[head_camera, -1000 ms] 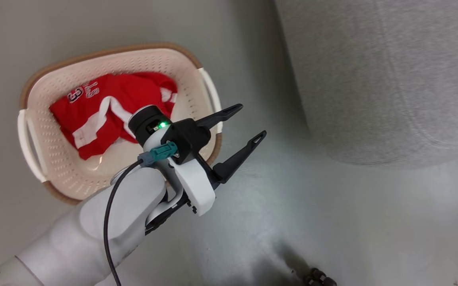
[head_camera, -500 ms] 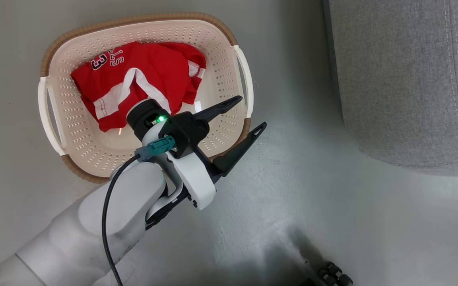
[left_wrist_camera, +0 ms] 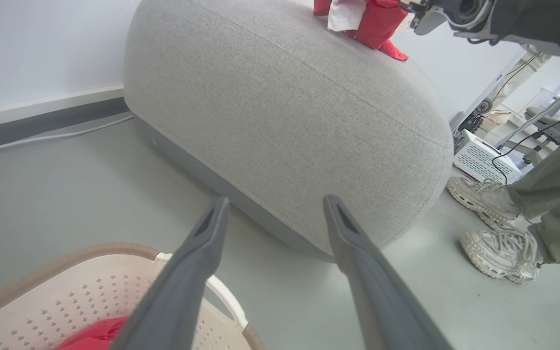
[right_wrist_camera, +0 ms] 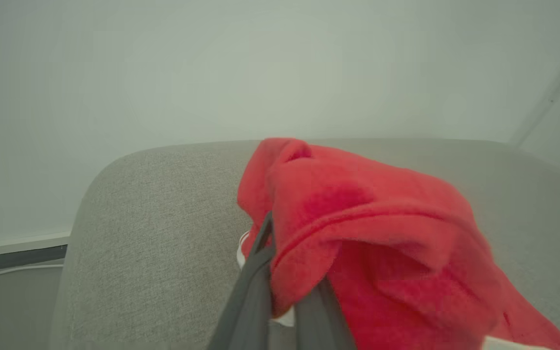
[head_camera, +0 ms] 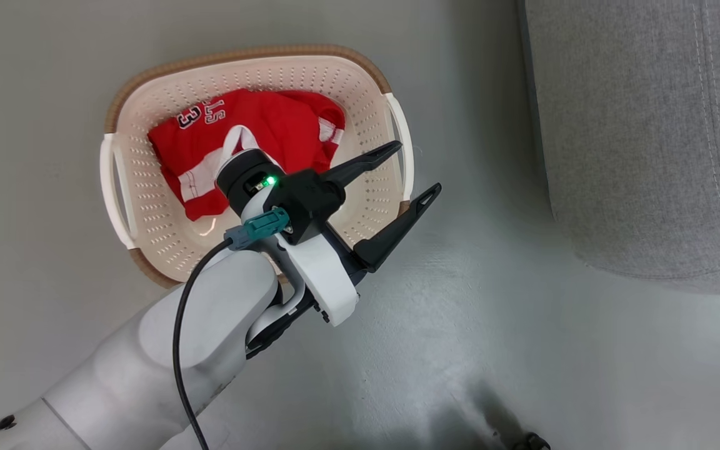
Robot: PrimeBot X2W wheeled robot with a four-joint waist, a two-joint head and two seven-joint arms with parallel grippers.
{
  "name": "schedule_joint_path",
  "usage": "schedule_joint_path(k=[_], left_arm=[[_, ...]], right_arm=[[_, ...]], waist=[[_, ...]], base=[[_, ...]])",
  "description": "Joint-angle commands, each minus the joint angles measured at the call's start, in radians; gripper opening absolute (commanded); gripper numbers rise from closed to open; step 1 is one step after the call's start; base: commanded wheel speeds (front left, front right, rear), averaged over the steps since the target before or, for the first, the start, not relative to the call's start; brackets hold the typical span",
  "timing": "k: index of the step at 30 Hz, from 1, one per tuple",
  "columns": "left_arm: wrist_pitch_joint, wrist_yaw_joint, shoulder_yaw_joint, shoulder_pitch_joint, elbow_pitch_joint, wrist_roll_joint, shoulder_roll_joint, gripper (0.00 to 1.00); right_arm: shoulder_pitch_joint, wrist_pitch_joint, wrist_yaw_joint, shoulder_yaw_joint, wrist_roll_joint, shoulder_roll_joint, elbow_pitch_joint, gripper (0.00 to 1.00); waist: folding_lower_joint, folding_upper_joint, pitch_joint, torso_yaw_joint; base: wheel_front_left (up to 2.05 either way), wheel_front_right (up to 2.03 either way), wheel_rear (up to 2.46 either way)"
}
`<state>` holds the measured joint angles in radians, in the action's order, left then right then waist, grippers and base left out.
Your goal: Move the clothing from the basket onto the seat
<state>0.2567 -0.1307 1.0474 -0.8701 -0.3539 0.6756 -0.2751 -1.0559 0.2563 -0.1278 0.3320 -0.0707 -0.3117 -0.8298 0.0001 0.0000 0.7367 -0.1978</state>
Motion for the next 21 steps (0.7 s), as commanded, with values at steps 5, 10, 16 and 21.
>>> schedule_joint_path(k=[5,10,16,21], left_arm=[[0.005,0.0,-0.038,0.014,0.024,-0.018,-0.009,1.0],[0.005,0.0,-0.075,0.043,0.021,-0.02,0.002,1.0],[0.005,0.0,-0.148,0.104,0.014,-0.031,0.015,1.0],[0.005,0.0,-0.225,0.176,0.001,-0.05,0.028,1.0]], right_arm=[[0.085,0.006,-0.003,-0.031,-0.037,-0.009,0.017,1.0],[0.162,0.006,-0.003,-0.051,-0.06,0.013,0.039,1.0],[0.247,0.006,-0.003,-0.117,-0.073,0.037,0.082,1.0],[0.314,0.006,-0.003,-0.178,-0.098,0.052,0.119,1.0]], waist=[[0.0,0.0,-0.04,0.018],[0.0,0.0,-0.098,0.034],[0.0,0.0,-0.181,0.051],[0.0,0.0,-0.267,0.074]], base=[[0.0,0.0,0.0],[0.0,0.0,0.0],[0.0,0.0,0.0],[0.0,0.0,0.0]])
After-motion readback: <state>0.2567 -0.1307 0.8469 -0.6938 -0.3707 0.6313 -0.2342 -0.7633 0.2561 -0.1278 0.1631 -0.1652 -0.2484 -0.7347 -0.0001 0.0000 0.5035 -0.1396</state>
